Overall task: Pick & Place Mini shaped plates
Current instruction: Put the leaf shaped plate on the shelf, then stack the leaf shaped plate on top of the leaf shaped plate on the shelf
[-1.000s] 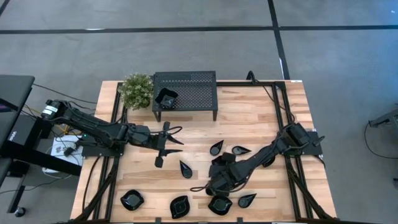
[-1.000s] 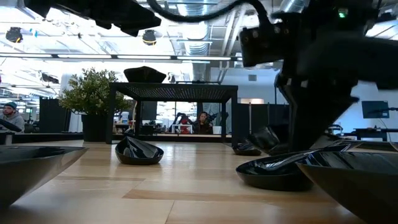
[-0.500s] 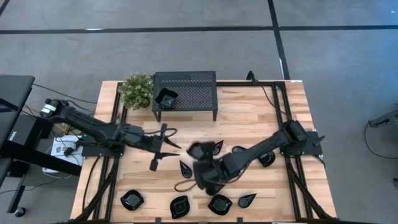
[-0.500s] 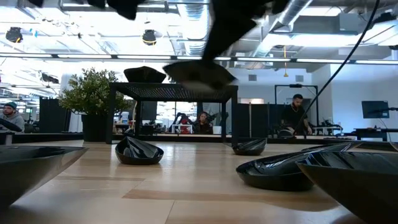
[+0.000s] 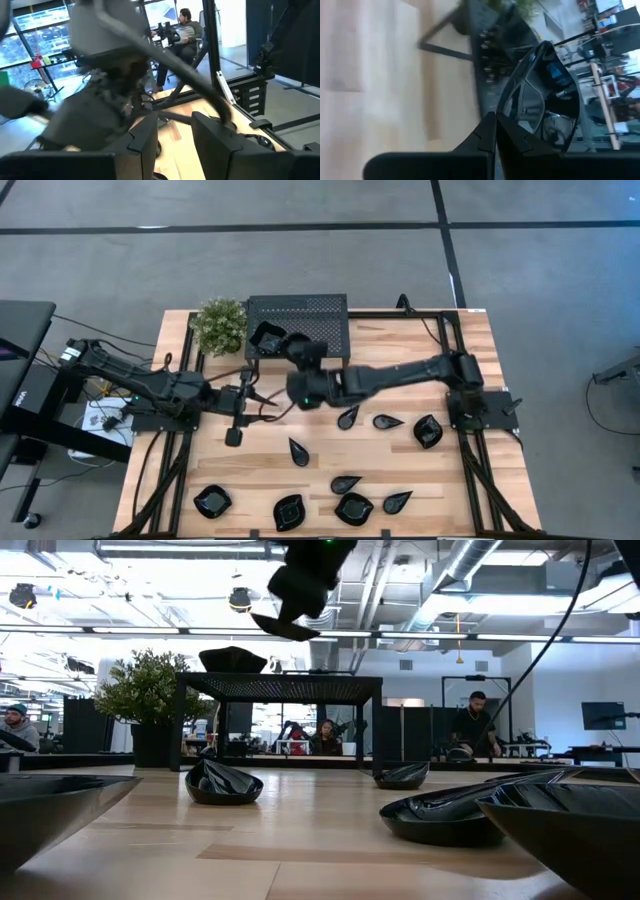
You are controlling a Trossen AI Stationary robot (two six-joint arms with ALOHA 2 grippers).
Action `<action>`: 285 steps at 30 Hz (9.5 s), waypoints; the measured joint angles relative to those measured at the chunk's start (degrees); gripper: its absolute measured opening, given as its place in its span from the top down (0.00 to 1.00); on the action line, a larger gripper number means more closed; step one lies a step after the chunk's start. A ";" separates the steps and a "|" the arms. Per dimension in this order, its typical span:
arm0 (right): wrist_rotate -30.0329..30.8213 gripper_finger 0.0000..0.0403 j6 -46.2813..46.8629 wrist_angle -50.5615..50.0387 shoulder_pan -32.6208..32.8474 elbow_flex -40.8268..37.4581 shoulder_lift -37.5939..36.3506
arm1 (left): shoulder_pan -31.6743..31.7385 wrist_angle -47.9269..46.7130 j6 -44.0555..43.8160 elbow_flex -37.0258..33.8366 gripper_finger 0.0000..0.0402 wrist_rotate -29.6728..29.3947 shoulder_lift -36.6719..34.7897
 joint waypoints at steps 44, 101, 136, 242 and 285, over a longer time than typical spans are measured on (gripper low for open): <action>-21.28 0.83 -12.08 -4.10 -15.41 -0.03 -0.04 | -0.02 -0.37 -0.01 -0.02 0.70 -13.48 -0.17; -16.10 0.78 32.75 12.11 20.29 -34.18 -19.91 | -9.44 -4.36 -68.45 10.34 0.74 30.96 46.36; -18.59 0.78 24.33 11.71 18.08 -34.16 -19.85 | -17.40 -52.97 -42.00 9.87 0.66 22.03 29.29; -41.62 0.73 0.23 23.49 10.17 -8.61 9.90 | 11.83 -33.21 -48.72 2.99 0.98 27.59 25.80; -41.63 0.97 -1.62 22.99 10.37 -8.66 9.33 | 11.83 -26.27 -50.62 2.99 0.80 28.25 25.81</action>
